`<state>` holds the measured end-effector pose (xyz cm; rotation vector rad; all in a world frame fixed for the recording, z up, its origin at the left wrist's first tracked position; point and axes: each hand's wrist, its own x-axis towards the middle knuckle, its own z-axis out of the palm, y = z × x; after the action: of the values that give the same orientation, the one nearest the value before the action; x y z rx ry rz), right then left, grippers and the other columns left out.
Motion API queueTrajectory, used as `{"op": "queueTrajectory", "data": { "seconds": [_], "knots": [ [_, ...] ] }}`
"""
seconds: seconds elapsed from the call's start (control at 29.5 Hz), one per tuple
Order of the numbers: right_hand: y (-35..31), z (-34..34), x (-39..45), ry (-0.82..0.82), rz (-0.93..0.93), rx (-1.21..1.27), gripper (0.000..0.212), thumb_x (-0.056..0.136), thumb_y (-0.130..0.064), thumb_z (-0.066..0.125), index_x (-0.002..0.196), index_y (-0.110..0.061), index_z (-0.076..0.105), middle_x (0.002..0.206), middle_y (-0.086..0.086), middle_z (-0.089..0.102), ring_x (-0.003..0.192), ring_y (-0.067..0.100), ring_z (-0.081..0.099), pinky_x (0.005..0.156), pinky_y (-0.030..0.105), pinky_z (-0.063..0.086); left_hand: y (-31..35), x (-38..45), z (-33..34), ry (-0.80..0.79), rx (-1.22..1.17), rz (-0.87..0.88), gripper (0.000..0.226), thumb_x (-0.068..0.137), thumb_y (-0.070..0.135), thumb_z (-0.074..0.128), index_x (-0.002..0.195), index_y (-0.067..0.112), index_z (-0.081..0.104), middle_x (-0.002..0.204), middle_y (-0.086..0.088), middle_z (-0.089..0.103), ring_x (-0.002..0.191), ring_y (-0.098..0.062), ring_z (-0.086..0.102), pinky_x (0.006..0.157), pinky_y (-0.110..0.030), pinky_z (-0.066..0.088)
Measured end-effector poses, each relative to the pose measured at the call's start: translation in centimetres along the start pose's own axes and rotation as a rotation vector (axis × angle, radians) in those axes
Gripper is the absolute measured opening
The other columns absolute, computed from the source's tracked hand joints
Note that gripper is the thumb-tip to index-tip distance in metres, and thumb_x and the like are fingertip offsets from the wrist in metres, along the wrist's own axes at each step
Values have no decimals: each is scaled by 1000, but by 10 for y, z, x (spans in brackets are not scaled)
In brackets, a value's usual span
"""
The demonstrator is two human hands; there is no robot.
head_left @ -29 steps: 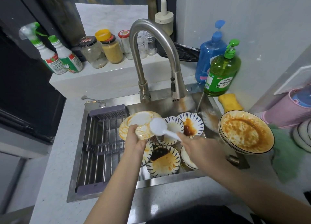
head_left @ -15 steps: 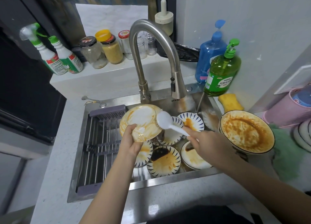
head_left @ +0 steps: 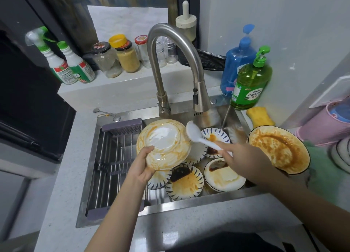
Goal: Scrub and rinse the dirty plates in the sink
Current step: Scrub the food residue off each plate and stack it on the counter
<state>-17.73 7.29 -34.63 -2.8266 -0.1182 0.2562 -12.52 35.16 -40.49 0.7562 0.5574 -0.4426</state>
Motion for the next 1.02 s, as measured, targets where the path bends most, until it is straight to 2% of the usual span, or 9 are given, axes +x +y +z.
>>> {"op": "queueTrajectory", "data": {
  "seconds": [0.17,0.24,0.34,0.48,0.54,0.65,0.78,0.92,1.02],
  "knots": [
    [-14,-7,-8,-35,-28,-148,40,101,-40,32,140,-48,35,61,-8,47,55,8,47,43,20,26,0,-3,-1,-1,158,-6,67,70,5,71,132,-2,47,115,-20,67,102,-32,67,77,-51,58],
    [-19,-11,-5,-4,-61,-198,41,102,-41,30,141,-48,32,61,-7,45,54,9,46,43,21,27,-3,-6,1,-73,190,-12,87,49,8,92,125,-4,53,110,-21,69,96,-31,70,70,-45,60],
    [-42,-12,-1,-36,-175,-216,39,102,-41,31,140,-48,35,63,-7,44,52,8,41,42,22,25,-7,-5,3,-165,243,-38,97,28,14,100,114,-4,59,105,-21,71,92,-30,71,67,-39,59],
    [-32,-16,11,-52,-83,-330,37,103,-33,30,138,-38,39,62,-9,39,51,8,39,44,24,30,-11,-5,5,-178,221,-35,98,26,13,100,113,-6,59,104,-21,71,92,-30,71,67,-37,59],
    [-30,-15,1,-97,-125,-350,35,103,-33,28,135,-33,43,63,-9,42,50,8,41,44,23,33,-7,-4,1,-173,180,-10,99,24,11,99,112,-6,58,102,-20,71,91,-29,71,66,-36,59],
    [-45,-15,-5,-115,-226,-299,35,103,-35,29,135,-37,43,66,-8,48,54,10,46,46,24,35,-5,-2,0,-193,193,-23,101,28,8,99,117,-6,55,106,-21,70,95,-30,70,70,-38,59],
    [-40,-15,16,-17,-100,-391,38,101,-25,35,138,-37,37,61,-7,38,48,8,35,42,24,26,-9,-2,2,-207,180,-38,101,30,8,99,120,-7,55,110,-22,68,98,-31,69,73,-38,59],
    [-41,-11,-6,-102,-175,-339,31,102,-30,32,131,-34,44,66,-9,45,50,7,40,45,23,35,-4,3,0,-201,178,-22,98,28,8,99,115,-7,56,106,-21,70,95,-30,70,71,-38,60],
    [-45,-12,5,-49,-187,-323,33,102,-28,34,133,-34,44,63,-8,43,50,8,42,46,24,36,-10,1,5,-215,205,-49,99,32,8,98,119,-7,55,109,-22,68,96,-30,70,72,-37,59]
  ]
}}
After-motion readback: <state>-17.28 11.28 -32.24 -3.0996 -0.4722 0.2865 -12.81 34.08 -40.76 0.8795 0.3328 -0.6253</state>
